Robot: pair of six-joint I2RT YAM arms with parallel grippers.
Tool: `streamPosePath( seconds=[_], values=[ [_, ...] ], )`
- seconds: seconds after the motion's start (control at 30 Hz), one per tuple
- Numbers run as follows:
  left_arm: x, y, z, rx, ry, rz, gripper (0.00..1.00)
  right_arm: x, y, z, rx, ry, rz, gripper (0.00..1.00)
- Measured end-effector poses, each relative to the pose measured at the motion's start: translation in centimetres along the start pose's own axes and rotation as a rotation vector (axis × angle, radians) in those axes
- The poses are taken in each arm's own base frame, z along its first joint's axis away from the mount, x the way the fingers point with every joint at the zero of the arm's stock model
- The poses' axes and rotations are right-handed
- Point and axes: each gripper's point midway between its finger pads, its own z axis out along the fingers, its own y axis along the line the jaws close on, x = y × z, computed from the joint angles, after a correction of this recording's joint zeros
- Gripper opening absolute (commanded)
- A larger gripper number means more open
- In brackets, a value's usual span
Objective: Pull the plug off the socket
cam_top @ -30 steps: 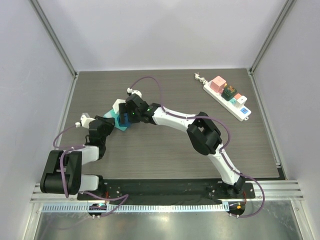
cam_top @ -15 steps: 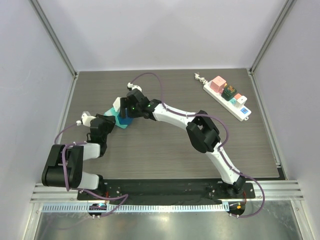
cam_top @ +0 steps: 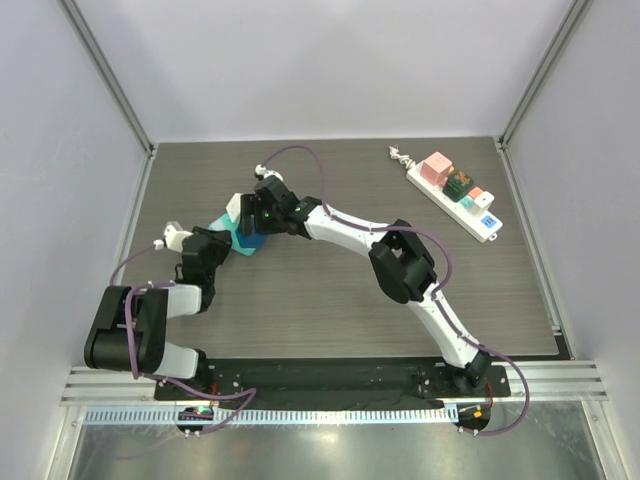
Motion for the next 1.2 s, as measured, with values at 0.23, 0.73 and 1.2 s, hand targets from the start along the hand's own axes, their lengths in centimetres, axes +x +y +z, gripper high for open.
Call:
streamPosePath(
  seconds=[0.23,0.73,1.2],
  values=[
    [0.1,-0.3,0.5,-0.013,0.001,0.003,0.0,0.1,-0.7,0.4,0.016,0.011,0.026,0.01],
    [0.9,-2.4,0.8,-0.042,-0.029,0.123,0.0,-0.9,-3.0,-0.7,-0.013,0.093,0.201,0.01],
    [2.3,-2.3,0.2,-0.059,0.01,0.156,0.0,0.0,-3.3,-2.2,0.067,0.05,0.112,0.01]
  ],
)
